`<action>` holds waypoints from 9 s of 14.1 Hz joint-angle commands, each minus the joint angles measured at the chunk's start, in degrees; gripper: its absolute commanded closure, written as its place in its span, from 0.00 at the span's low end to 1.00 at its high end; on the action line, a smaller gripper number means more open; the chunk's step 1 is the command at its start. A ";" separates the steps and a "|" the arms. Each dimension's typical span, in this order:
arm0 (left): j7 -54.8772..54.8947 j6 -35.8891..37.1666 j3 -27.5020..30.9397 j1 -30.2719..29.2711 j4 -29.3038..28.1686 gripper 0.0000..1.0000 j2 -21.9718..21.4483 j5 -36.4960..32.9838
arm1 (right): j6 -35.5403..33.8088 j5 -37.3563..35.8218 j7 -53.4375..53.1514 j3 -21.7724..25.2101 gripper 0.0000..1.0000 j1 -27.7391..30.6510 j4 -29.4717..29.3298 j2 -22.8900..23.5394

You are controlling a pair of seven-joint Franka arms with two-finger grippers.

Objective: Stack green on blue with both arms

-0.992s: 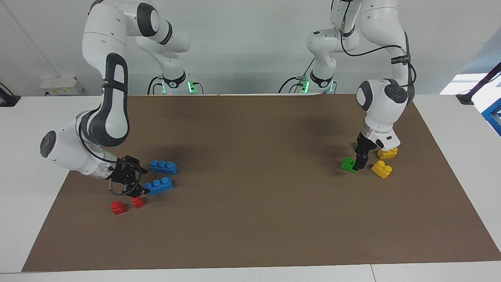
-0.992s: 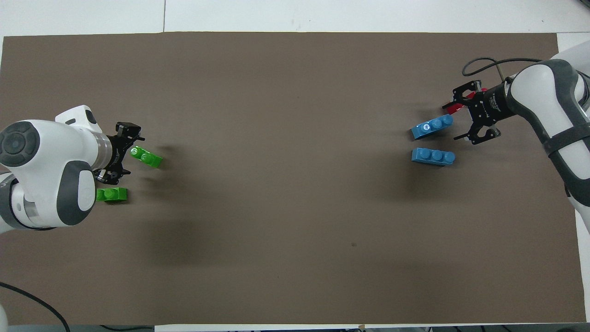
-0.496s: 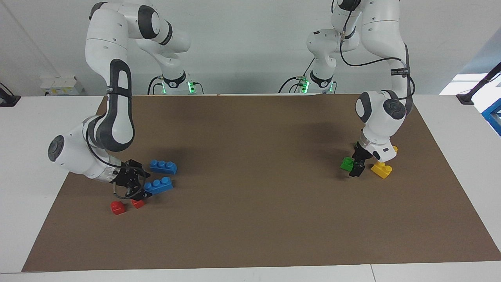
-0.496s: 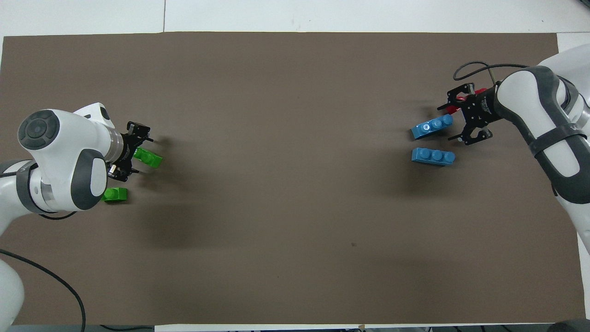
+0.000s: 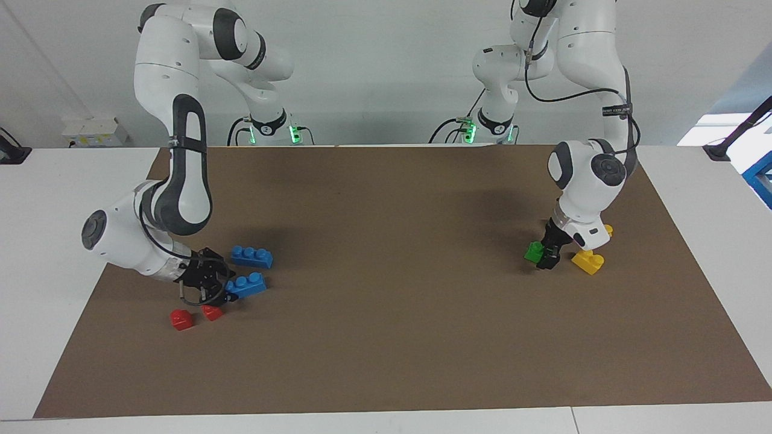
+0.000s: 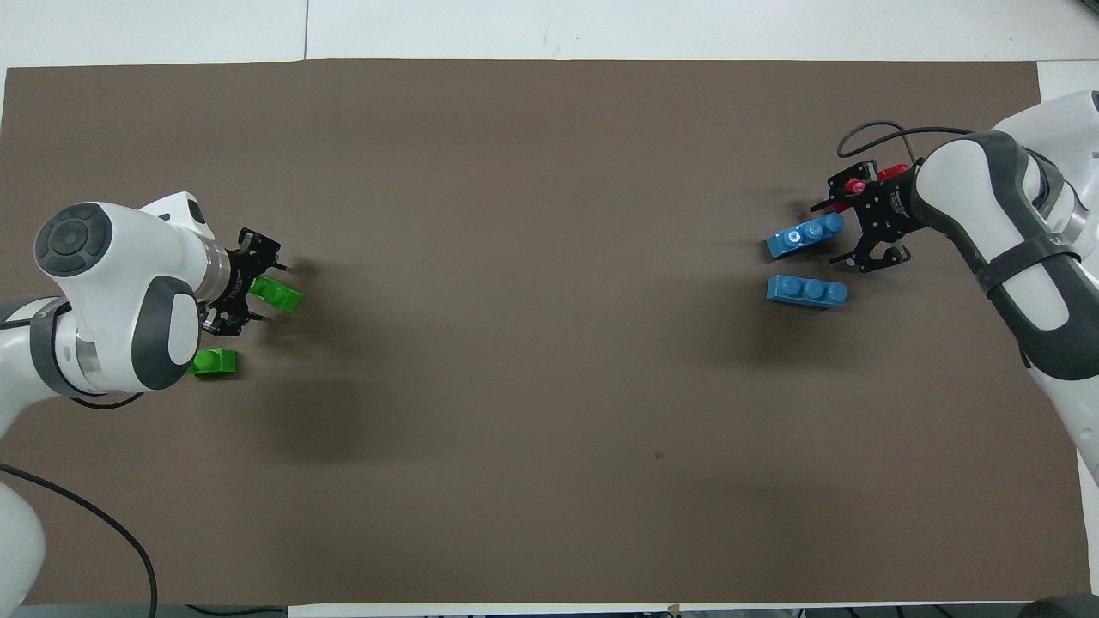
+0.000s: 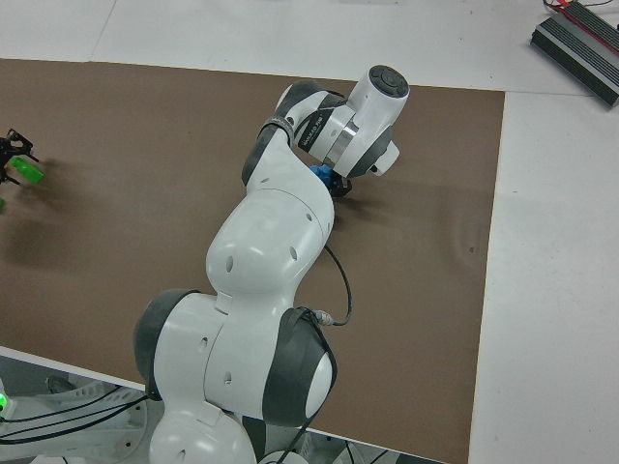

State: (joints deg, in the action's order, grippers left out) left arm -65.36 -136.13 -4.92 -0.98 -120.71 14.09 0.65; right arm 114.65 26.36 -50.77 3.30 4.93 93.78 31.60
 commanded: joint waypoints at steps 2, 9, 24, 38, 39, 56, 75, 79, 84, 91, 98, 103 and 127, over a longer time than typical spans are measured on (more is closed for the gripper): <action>-0.56 2.97 0.35 0.45 2.06 0.42 0.06 0.23 | -0.74 0.97 3.30 -0.32 0.93 0.78 0.44 -0.75; -0.65 2.18 0.35 0.45 2.24 1.00 -0.03 0.23 | -4.68 1.06 3.13 -0.32 1.00 1.31 -4.73 0.04; -13.19 14.30 -1.06 3.78 4.78 1.00 -9.95 2.69 | 0.82 1.06 -42.47 -5.33 1.00 -19.32 -15.49 0.40; -46.33 18.27 -1.41 20.31 6.54 1.00 -11.19 2.52 | 17.71 6.42 -37.12 -5.68 1.00 -25.76 5.89 -4.35; -47.83 18.27 -1.50 21.01 7.15 1.00 -11.01 2.52 | 17.89 6.51 -37.04 -5.68 1.00 -25.76 5.88 -4.35; -64.71 18.18 -5.54 26.46 17.00 1.00 -2.32 1.81 | 25.71 12.40 -35.28 -5.68 1.00 -29.09 10.81 -2.77; -71.84 18.45 -5.01 30.60 28.78 1.00 11.93 -6.62 | 25.18 11.87 -35.63 -5.50 1.00 -29.28 10.98 -2.86; -71.93 17.92 -4.93 30.95 29.13 1.00 12.01 -6.71 | 25.01 11.70 -35.72 -5.50 1.00 -29.10 11.33 -3.03; -72.36 16.78 -4.84 31.12 30.01 1.00 13.33 -8.46 | 24.39 11.61 -35.81 -5.33 1.00 -29.01 11.42 -3.12; -73.68 14.67 -4.66 31.30 29.40 1.00 13.42 -10.05 | 24.13 11.34 -35.46 -5.33 1.00 -28.92 11.51 -3.12; -76.83 12.91 -4.75 31.48 27.29 1.00 13.51 -14.17 | 24.22 11.25 -35.28 -5.33 1.00 -28.84 11.60 -3.21; -77.90 9.40 -4.75 32.71 23.16 1.00 13.42 -15.77 | 24.22 11.34 -35.10 -5.33 1.00 -28.57 11.77 -3.21; -64.65 19.93 -5.36 27.18 21.75 0.00 1.39 -11.37 | 18.87 11.08 -34.58 -5.15 0.00 -21.73 11.16 -6.54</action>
State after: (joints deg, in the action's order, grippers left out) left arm -133.85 -117.72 -10.16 27.70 -96.48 18.43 -12.02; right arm 136.46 37.07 -87.24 -1.45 -19.81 104.65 27.77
